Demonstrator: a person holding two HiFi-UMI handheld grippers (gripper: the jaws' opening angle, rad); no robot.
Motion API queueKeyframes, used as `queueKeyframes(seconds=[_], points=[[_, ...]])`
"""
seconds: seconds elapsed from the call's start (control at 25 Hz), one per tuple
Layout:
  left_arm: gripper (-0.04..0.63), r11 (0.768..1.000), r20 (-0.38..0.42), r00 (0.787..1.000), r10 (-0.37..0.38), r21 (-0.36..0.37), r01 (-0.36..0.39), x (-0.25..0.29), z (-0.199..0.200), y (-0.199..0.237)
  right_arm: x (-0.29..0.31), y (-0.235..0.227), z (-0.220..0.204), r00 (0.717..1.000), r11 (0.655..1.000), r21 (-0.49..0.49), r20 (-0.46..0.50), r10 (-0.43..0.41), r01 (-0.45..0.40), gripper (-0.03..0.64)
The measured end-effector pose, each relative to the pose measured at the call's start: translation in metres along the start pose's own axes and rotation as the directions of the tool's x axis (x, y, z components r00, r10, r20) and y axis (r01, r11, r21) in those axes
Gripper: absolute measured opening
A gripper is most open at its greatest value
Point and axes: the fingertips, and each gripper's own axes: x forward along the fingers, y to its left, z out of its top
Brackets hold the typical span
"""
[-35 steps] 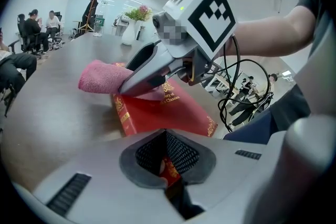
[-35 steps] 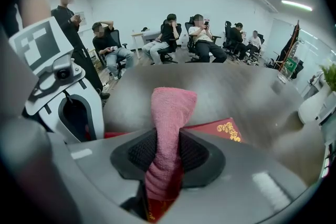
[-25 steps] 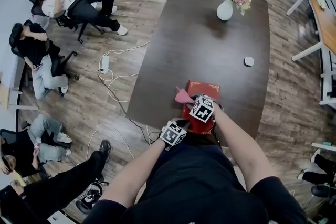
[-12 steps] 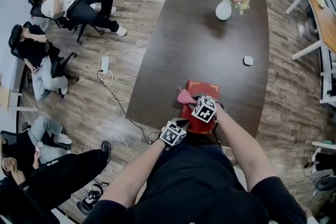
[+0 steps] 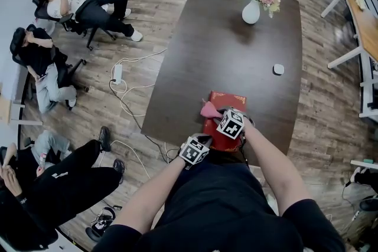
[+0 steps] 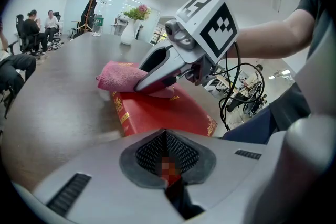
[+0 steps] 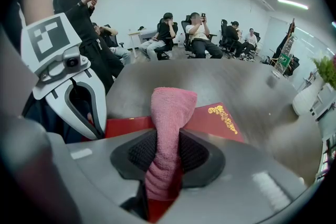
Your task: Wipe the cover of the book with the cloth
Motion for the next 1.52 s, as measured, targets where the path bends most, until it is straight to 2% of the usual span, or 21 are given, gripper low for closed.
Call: queueKeyframes(seconds=[1.52], points=[[-0.005,1.000,-0.006,1.000,0.000,-0.010,0.000,0.001,-0.003,0.000,-0.020,-0.006,-0.036,0.999,0.999,0.023,-0.015,-0.035,0.035,0.121]])
